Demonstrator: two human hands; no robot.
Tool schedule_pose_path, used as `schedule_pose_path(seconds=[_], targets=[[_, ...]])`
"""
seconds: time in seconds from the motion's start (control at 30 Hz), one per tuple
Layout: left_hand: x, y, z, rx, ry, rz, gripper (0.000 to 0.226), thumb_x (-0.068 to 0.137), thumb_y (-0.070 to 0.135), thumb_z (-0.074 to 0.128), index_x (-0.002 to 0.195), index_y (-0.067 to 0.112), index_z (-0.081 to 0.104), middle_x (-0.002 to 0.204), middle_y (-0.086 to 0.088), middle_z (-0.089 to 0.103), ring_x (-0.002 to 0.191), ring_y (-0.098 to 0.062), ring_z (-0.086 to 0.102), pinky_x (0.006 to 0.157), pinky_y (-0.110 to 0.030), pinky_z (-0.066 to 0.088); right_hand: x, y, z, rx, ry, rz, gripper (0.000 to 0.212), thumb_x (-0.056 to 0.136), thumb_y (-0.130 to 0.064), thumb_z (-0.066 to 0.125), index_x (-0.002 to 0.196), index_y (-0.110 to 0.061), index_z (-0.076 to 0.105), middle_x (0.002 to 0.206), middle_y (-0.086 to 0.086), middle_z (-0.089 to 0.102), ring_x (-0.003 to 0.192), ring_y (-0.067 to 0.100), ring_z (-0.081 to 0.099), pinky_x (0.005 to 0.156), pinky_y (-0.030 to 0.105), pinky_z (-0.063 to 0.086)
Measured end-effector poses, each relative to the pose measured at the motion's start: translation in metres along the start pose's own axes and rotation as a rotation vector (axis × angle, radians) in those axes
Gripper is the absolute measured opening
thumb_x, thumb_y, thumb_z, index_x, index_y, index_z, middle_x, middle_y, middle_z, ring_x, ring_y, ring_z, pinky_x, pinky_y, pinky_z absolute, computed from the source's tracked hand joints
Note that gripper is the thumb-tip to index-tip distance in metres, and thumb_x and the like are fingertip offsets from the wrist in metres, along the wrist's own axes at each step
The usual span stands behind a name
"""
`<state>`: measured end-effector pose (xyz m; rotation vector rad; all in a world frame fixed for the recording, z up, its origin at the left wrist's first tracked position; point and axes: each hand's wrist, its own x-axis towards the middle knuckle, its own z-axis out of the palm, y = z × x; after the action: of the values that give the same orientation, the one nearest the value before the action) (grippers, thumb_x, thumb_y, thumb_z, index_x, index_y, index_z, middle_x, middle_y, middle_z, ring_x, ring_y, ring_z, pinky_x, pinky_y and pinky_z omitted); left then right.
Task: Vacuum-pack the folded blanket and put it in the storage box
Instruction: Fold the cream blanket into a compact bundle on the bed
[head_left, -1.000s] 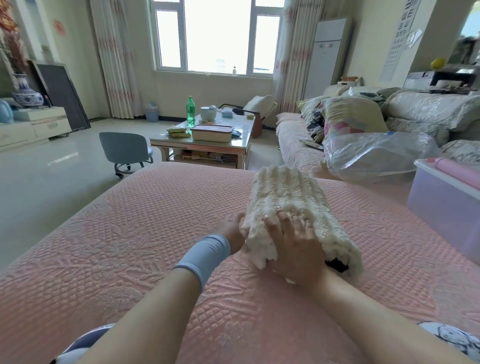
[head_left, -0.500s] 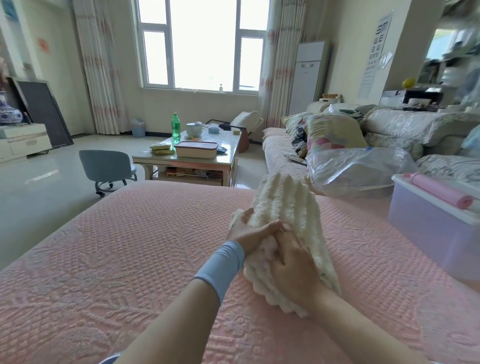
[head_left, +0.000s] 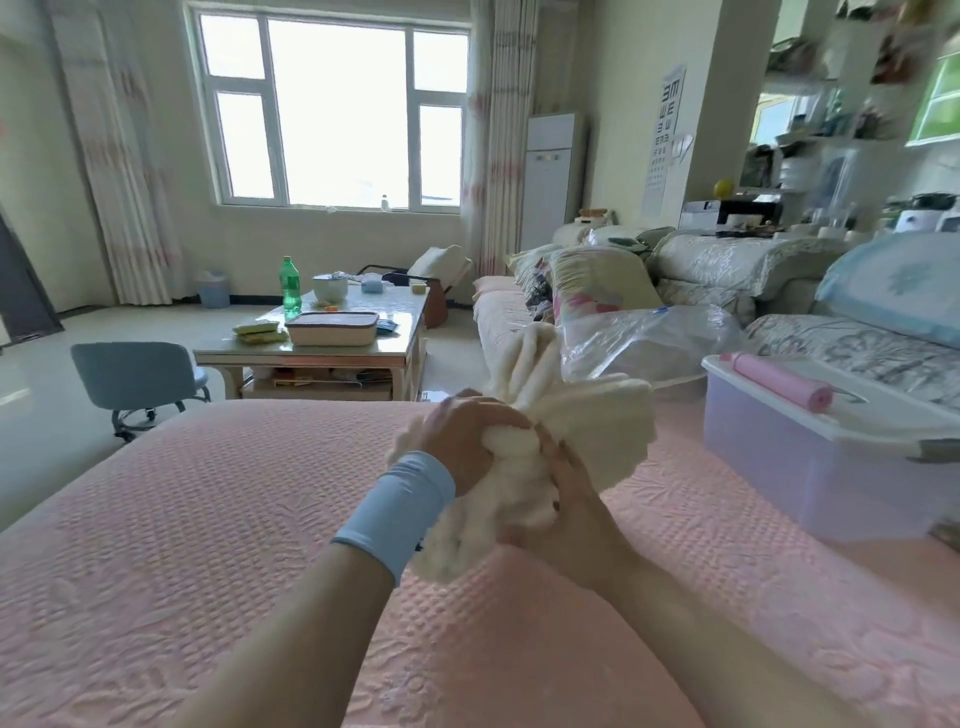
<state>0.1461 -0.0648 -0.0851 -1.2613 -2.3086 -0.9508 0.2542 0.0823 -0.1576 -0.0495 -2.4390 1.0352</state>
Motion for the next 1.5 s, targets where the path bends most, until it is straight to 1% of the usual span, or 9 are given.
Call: schedule_pose_path(seconds=[0.13,0.27,0.33,0.43,0.73,0.93,1.17,1.3,1.5], targets=[[-0.032,-0.027,-0.006,0.21,-0.283,0.118,0.046,0.069,-0.006,0.068,0.089,0.035,0.077,0.115,0.005,0.064,0.11,-0.013,0.059,0.102,-0.015,0.035,-0.005,0.011,-0.01,-0.509,0.149,-0.215,0.068,0.071,-0.034,0.08,0.133,-0.028,0.053,0.126,0.001,0.052,0.111,0.028,0.058,0.09,0.043,0.05],[-0.061,-0.036,-0.009,0.383,-0.605,0.006,0.037,0.071,0.017,0.07,0.098,0.042,0.071,0.118,0.019,0.059,0.116,-0.007,0.048,0.105,-0.021,0.035,0.001,0.018,-0.015,-0.741,0.005,-0.241,0.105,0.068,-0.045,0.08,0.154,-0.036,0.019,0.161,0.007,0.013,0.149,0.03,0.015,0.116,0.056,0.025],[-0.068,-0.028,-0.009,0.393,-0.582,-0.032,0.024,0.072,0.04,0.066,0.096,0.045,0.069,0.097,0.022,0.059,0.098,-0.008,0.054,0.084,-0.019,0.045,0.001,0.025,-0.009,-0.803,-0.154,-0.233,0.117,0.077,-0.046,0.071,0.155,-0.04,-0.017,0.162,0.003,-0.03,0.149,0.022,-0.029,0.12,0.055,-0.006],[-0.075,-0.016,0.0,0.308,-0.436,-0.124,0.025,0.078,0.059,0.056,0.095,0.041,0.061,0.087,0.023,0.056,0.084,-0.01,0.056,0.067,-0.022,0.04,0.009,0.024,-0.003,-0.914,-0.246,-0.192,0.132,0.074,-0.045,0.072,0.144,-0.037,-0.039,0.158,0.004,-0.038,0.143,0.021,-0.041,0.116,0.056,-0.022],[-0.047,-0.003,0.028,0.635,-0.16,-0.161,0.047,0.091,0.059,0.044,0.125,0.027,0.052,0.116,0.0,0.066,0.106,-0.024,0.061,0.082,-0.035,0.051,0.026,0.037,0.025,-0.982,-0.378,-0.07,0.101,0.084,-0.061,0.057,0.159,-0.017,0.005,0.168,0.005,0.004,0.154,0.024,0.002,0.12,0.051,0.01],[-0.059,-0.018,0.062,0.726,-0.705,-0.291,0.145,0.048,0.081,0.07,0.149,0.031,-0.022,0.158,-0.001,-0.026,0.144,-0.039,-0.021,0.111,-0.064,-0.008,0.023,0.059,-0.011,-1.111,-0.415,-0.024,0.124,0.074,-0.058,0.069,0.13,-0.061,-0.041,0.141,0.002,-0.059,0.132,0.03,-0.052,0.105,0.072,-0.02],[-0.041,-0.042,0.066,0.76,-0.613,-0.216,0.112,0.076,0.038,0.068,0.15,0.038,-0.015,0.162,0.009,-0.008,0.149,-0.03,-0.001,0.116,-0.061,0.004,0.034,0.073,-0.008,-1.15,-0.257,-0.078,0.091,0.09,-0.02,0.054,0.157,-0.036,-0.005,0.163,0.02,0.019,0.148,0.038,0.025,0.109,0.053,0.031],[-0.02,-0.043,0.064,0.722,-0.576,-0.214,0.095,0.082,0.027,0.064,0.152,0.04,0.001,0.161,0.017,0.005,0.149,-0.023,0.008,0.117,-0.06,0.009,0.039,0.068,-0.015,-1.146,-0.175,-0.135,0.053,0.091,-0.015,0.05,0.143,-0.028,0.045,0.123,0.007,0.064,0.12,0.032,0.053,0.099,0.046,0.04],[0.004,-0.011,0.097,0.594,-0.439,0.027,0.083,0.09,0.014,0.05,0.151,0.045,0.003,0.16,0.019,0.01,0.149,-0.016,0.009,0.118,-0.055,0.014,0.009,0.08,-0.073,-1.305,0.169,-0.164,0.038,0.058,-0.01,0.084,0.094,-0.02,0.075,0.069,0.002,0.067,0.073,0.029,0.065,0.063,0.038,0.052]])
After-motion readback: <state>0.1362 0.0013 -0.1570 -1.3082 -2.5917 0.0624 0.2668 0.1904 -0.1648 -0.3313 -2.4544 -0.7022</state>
